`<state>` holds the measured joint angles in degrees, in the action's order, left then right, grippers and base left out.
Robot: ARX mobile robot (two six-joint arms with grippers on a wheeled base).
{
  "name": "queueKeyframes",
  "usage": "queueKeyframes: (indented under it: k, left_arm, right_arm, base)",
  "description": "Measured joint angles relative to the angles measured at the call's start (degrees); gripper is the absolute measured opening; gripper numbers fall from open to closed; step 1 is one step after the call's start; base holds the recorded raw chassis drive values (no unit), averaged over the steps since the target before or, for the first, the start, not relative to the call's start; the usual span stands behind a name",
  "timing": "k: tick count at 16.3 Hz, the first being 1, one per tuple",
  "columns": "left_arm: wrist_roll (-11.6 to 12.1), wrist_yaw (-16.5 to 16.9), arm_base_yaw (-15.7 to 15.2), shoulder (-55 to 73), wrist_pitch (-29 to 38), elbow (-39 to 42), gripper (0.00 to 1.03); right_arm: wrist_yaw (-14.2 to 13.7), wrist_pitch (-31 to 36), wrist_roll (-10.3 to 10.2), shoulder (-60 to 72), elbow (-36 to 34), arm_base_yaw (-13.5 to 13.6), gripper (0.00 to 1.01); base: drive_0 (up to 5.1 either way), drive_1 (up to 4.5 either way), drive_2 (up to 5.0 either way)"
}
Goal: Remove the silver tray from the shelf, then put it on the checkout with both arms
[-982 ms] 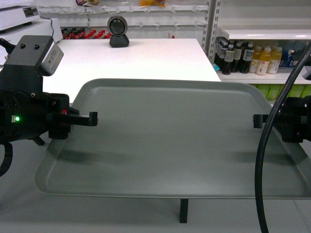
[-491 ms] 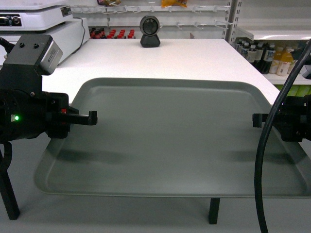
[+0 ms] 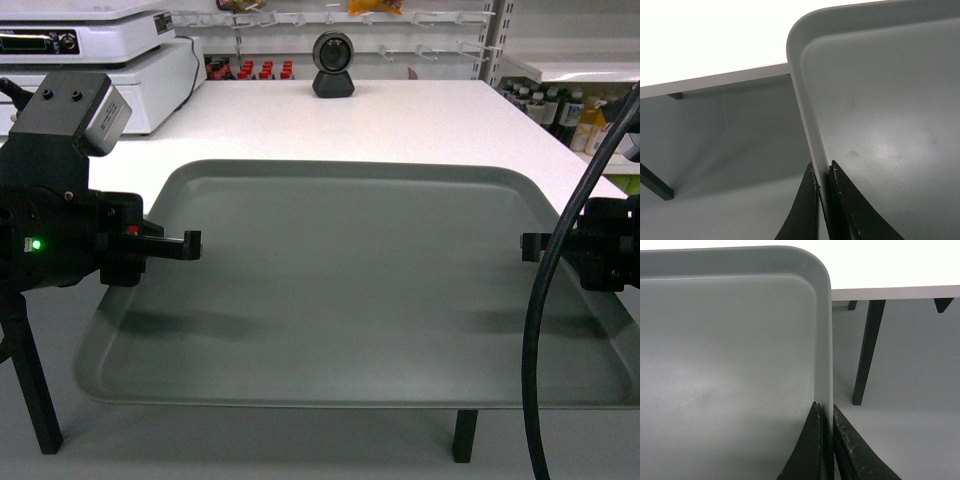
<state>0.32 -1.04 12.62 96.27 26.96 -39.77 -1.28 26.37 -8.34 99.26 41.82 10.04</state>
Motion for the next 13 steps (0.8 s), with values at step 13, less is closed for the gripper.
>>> queueKeyframes:
  k: [13]
  left_arm:
    - [0.04, -0.02, -0.02, 0.00, -0.02, 0.00, 0.04]
  right_arm:
    - [-0.04, 0.02, 0.00, 0.00, 0.00, 0.00, 0.03]
  base:
    - [-4.9, 2.51, 2.5]
